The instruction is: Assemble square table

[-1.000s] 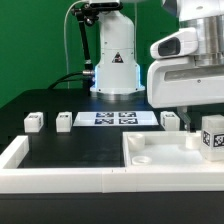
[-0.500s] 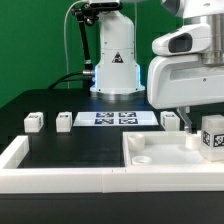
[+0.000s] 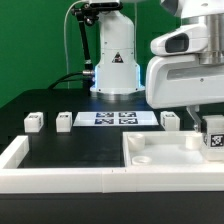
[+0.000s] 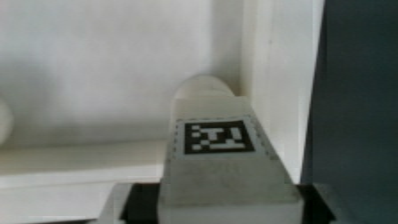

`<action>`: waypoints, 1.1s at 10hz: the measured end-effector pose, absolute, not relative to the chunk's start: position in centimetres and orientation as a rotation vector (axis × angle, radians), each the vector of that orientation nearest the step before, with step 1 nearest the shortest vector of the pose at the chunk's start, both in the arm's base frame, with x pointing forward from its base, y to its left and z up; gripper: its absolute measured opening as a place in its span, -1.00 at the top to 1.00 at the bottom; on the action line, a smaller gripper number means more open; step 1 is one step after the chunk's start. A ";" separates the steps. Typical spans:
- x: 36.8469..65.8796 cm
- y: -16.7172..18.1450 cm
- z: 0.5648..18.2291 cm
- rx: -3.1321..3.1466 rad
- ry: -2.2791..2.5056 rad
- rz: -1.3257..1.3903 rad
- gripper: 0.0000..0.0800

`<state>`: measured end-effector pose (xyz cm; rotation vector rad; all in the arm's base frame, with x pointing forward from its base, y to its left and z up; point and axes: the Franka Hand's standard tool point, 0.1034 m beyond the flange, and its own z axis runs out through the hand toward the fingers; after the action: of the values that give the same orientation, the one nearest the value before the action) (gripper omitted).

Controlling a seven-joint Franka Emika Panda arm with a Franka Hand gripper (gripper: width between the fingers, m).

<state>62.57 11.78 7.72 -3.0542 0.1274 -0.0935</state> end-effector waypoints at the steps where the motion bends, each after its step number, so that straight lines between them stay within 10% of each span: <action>1: 62.6 11.7 7.7 -3.043 0.263 -0.091 0.27; 11: 62.0 11.7 7.5 -2.368 1.850 -0.022 0.27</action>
Offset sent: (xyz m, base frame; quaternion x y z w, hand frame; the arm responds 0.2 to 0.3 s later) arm -0.0153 0.0029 0.0020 -0.0165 0.0263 0.2957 0.9548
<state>62.01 11.73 7.51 -2.3681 1.8500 -0.0223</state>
